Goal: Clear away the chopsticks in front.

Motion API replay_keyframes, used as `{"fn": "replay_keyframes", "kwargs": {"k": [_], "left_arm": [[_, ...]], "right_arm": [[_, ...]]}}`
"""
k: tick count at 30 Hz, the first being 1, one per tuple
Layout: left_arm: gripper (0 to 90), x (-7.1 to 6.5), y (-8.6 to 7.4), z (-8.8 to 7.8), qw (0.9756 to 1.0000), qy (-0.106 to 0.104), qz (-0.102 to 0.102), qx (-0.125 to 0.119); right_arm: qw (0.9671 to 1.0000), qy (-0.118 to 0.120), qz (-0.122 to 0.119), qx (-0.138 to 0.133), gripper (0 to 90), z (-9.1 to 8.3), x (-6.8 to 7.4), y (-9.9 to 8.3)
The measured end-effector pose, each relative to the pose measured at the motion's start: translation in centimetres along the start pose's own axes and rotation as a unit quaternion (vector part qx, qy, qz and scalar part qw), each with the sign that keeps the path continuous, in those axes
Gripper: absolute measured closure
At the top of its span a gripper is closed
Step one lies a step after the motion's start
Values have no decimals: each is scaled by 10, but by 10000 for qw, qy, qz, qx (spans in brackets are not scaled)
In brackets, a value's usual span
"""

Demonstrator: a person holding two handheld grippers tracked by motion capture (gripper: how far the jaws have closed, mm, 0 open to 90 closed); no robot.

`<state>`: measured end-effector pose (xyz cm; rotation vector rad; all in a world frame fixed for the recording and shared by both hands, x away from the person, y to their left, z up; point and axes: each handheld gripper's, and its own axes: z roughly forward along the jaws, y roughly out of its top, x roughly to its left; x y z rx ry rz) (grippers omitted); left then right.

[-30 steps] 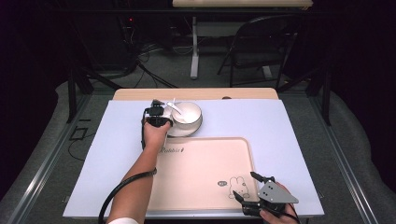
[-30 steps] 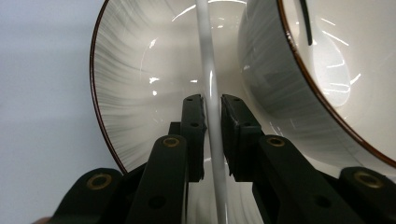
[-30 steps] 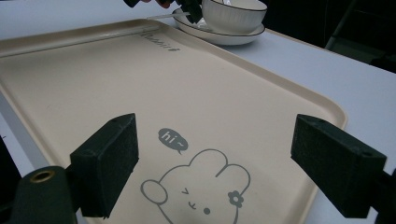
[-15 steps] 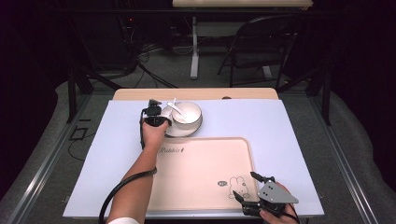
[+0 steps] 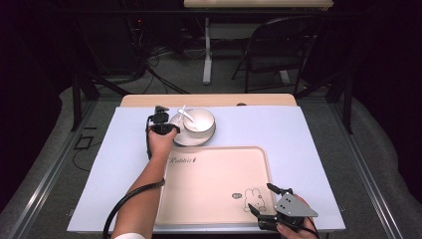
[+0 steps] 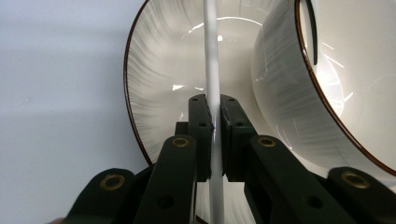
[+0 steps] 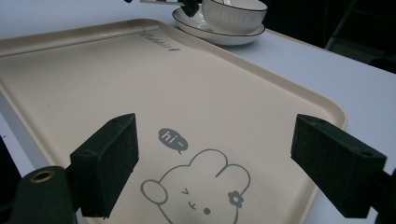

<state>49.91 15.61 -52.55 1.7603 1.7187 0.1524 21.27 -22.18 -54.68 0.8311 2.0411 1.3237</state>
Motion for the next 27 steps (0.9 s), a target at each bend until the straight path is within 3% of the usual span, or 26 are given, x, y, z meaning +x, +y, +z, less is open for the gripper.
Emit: {"fn": "replay_keyframes", "kwargs": {"k": [27], "left_arm": [[845,15,6,-38,9994,72,-151,-296]], "right_arm": [[10000,-1,32,19,144,1,1,0]]}}
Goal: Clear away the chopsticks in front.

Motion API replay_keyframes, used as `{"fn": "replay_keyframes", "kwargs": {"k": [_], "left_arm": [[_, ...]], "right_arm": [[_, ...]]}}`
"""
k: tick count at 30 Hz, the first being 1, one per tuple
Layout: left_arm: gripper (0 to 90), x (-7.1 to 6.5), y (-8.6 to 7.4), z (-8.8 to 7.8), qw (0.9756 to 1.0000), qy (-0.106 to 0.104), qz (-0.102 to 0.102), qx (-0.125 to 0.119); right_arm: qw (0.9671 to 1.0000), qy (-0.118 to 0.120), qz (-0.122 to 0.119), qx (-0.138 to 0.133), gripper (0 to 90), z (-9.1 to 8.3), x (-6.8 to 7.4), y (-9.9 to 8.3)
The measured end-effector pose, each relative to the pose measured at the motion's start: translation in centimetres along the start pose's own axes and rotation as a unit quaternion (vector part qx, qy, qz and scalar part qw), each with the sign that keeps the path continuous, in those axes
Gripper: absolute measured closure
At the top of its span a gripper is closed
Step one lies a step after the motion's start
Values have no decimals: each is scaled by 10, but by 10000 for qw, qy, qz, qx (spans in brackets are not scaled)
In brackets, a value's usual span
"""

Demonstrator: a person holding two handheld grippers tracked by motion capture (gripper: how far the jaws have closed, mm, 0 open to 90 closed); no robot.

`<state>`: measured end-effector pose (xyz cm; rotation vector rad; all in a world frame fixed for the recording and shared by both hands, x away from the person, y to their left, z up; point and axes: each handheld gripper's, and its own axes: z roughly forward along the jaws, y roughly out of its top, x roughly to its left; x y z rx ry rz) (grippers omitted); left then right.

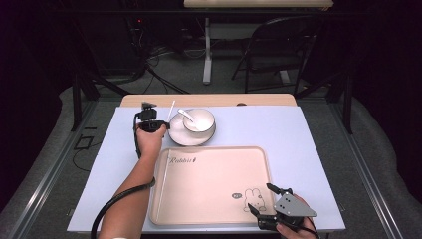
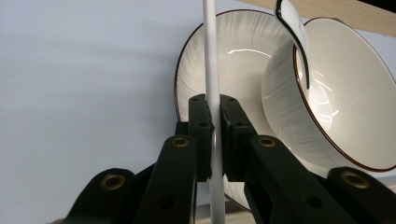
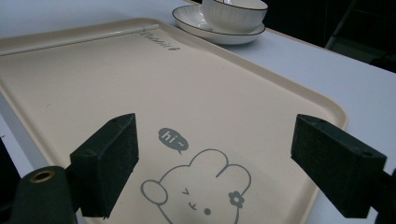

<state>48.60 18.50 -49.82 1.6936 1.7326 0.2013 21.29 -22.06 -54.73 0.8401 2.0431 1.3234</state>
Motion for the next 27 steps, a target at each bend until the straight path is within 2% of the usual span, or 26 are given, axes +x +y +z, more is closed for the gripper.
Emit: {"fn": "replay_keyframes", "kwargs": {"k": [11,18,27], "left_arm": [[846,12,-1,-25,9998,-80,-89,-179],[846,16,-4,-40,9997,-55,-41,-240],[846,14,-12,-57,9994,-159,34,-313]], "right_arm": [[10000,-6,-36,5,144,1,-1,0],[10000,-11,-31,10,144,1,-1,0],[10000,-22,-32,19,144,1,-1,0]]}}
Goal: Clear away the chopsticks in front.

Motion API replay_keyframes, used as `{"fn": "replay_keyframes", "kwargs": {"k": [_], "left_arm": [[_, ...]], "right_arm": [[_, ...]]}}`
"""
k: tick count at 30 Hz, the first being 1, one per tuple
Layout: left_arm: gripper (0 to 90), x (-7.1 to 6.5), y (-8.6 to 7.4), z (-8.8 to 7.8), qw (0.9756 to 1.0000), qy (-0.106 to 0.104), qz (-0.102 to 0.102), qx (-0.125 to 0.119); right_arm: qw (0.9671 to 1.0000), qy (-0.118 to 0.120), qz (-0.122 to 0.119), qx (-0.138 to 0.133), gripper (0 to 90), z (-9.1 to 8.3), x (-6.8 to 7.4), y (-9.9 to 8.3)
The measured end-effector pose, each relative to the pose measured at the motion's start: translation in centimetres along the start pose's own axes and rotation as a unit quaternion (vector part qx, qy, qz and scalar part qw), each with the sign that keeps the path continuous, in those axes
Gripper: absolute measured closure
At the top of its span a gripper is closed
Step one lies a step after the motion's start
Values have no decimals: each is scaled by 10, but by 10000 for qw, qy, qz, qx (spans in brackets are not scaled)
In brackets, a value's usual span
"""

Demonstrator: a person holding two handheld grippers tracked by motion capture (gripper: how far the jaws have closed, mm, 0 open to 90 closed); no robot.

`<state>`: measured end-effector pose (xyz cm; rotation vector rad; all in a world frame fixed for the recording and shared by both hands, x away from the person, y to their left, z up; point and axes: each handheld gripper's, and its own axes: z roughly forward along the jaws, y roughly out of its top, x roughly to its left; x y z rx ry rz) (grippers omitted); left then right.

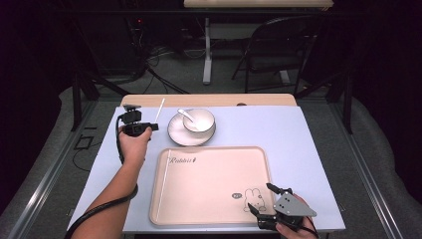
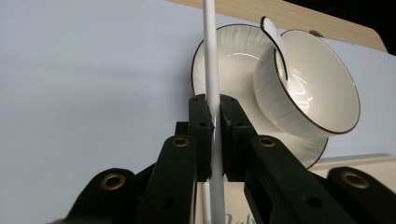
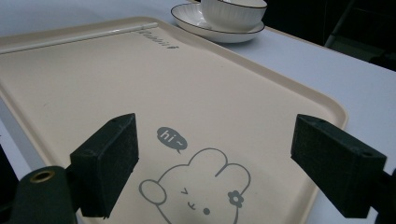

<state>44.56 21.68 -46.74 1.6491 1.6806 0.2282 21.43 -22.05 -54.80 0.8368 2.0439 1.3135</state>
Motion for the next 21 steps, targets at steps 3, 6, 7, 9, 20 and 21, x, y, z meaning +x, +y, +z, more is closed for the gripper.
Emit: {"fn": "replay_keyframes", "kwargs": {"k": [3,6,7,9,20,21], "left_arm": [[846,0,-4,-5,10000,-69,10,-25],[846,-1,-9,-9,9999,-102,25,-29],[846,-1,-11,-10,9999,-111,49,-28],[845,-1,-14,-12,9999,-106,85,-24],[846,-4,-32,-26,9993,-309,214,-56],[846,-4,-34,-28,9992,-337,217,-70]], "right_arm": [[10000,-4,7,1,144,0,0,0],[10000,-7,2,-1,144,0,0,0],[10000,-6,5,0,144,0,0,0],[10000,-6,6,1,144,0,0,0],[10000,1,3,17,144,1,1,0],[10000,4,5,17,144,1,1,0]]}}
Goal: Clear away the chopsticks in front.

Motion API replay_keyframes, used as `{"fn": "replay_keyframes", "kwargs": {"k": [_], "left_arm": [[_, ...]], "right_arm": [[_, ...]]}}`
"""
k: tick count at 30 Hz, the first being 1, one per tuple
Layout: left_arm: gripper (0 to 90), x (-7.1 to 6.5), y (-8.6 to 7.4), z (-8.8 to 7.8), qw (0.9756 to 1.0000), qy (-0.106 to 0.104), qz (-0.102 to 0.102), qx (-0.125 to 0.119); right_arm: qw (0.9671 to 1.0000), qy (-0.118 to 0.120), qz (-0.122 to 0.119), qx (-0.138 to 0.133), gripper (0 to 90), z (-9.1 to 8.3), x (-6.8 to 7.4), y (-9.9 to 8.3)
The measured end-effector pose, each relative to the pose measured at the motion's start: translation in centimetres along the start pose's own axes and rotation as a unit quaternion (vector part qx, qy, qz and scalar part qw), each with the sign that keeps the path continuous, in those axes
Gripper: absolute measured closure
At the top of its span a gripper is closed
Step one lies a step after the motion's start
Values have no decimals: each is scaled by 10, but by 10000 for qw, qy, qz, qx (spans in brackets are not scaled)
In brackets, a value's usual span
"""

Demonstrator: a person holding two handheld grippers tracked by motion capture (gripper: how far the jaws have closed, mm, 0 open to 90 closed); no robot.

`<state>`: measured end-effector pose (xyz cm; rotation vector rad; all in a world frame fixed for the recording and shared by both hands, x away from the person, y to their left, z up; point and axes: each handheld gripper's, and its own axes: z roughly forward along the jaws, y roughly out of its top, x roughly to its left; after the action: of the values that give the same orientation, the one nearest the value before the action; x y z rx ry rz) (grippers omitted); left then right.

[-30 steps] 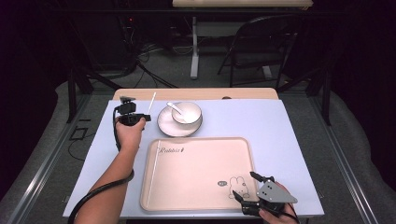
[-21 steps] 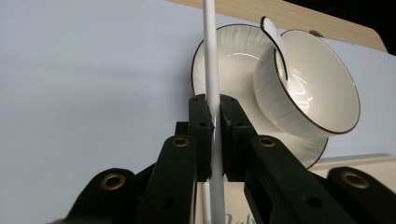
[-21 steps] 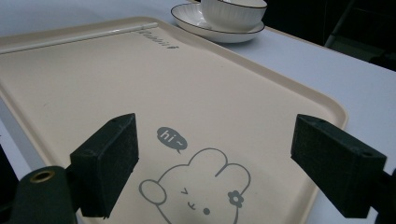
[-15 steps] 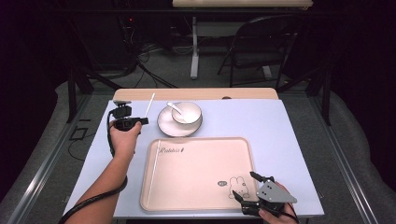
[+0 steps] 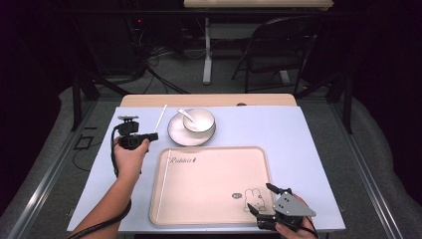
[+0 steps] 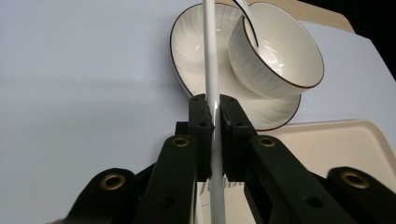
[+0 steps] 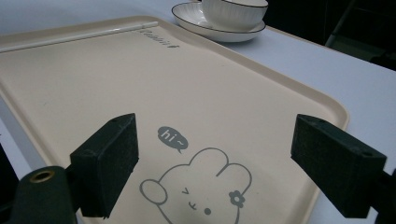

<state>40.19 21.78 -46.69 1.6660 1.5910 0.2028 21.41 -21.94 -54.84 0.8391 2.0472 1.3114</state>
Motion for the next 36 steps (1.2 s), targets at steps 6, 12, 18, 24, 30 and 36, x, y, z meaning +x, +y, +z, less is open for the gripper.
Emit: {"fn": "replay_keyframes", "kwargs": {"k": [6,12,18,24,30,36], "left_arm": [[846,-4,-12,-7,10000,-79,47,-29],[846,-4,-15,-8,9999,-115,21,-45],[846,-11,-47,-15,9993,-338,148,-30],[845,-21,-62,-15,9985,-182,519,-60],[845,-31,-71,-13,9969,-7,788,-28],[846,-37,-85,-8,9961,-9,883,5]], "right_arm": [[10000,0,-2,0,144,0,0,0],[10000,7,-11,4,144,0,0,0],[10000,8,-23,24,144,1,1,0],[10000,14,-8,26,144,1,1,0],[10000,19,-18,27,144,1,1,0],[10000,16,-10,26,144,1,1,0]]}}
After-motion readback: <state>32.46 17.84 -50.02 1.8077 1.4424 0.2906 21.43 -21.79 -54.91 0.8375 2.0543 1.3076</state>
